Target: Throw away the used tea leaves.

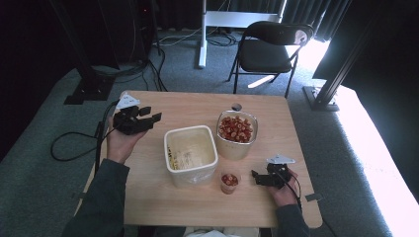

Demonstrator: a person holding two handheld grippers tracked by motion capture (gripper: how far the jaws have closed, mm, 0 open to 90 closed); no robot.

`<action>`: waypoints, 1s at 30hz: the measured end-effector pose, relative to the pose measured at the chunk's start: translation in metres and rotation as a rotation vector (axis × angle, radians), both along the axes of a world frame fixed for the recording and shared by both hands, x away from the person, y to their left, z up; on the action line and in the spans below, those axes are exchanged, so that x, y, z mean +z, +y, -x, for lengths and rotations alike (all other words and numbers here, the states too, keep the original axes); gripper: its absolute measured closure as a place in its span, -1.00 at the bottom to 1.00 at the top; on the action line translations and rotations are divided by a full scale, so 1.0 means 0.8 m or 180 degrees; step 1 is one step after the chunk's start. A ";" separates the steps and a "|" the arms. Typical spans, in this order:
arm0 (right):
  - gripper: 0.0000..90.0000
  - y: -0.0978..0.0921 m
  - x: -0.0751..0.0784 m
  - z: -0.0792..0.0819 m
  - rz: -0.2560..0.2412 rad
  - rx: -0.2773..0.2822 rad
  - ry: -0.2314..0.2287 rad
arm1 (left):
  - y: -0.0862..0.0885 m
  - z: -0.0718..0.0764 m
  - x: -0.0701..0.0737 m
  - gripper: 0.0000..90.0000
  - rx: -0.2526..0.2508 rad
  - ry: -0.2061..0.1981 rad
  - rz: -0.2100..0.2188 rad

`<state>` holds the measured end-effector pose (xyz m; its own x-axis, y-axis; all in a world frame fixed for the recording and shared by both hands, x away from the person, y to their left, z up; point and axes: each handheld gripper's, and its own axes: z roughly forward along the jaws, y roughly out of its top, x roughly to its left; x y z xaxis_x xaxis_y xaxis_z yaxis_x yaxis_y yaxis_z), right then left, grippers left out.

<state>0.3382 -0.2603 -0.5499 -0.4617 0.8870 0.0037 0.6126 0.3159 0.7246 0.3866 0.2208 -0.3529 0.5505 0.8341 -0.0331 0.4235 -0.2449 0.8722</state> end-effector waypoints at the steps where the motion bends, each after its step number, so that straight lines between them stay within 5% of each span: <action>1: -0.70 0.000 0.000 0.000 -0.0001 -0.0011 0.0000 | 0.001 0.001 -0.002 0.09 0.0011 -0.0007 -0.0008; 12: -0.72 0.008 0.006 0.007 0.0066 0.0079 0.0162 | 0.020 0.015 -0.052 0.01 0.0259 -0.0013 -0.0062; 16: -0.71 0.015 0.013 0.015 -0.0028 0.0126 0.0204 | 0.033 0.020 -0.078 0.01 0.0346 0.0076 -0.0038; 30: -0.71 0.049 0.037 0.073 -0.0138 0.0893 -0.0176 | 0.063 0.038 -0.152 -0.02 0.0634 0.0341 0.0027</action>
<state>0.2798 -0.2213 -0.5202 -0.6896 0.7242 0.0068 0.4648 0.4353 0.7710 0.3559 0.2710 -0.4741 0.3679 0.9255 -0.0901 0.5529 -0.1399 0.8214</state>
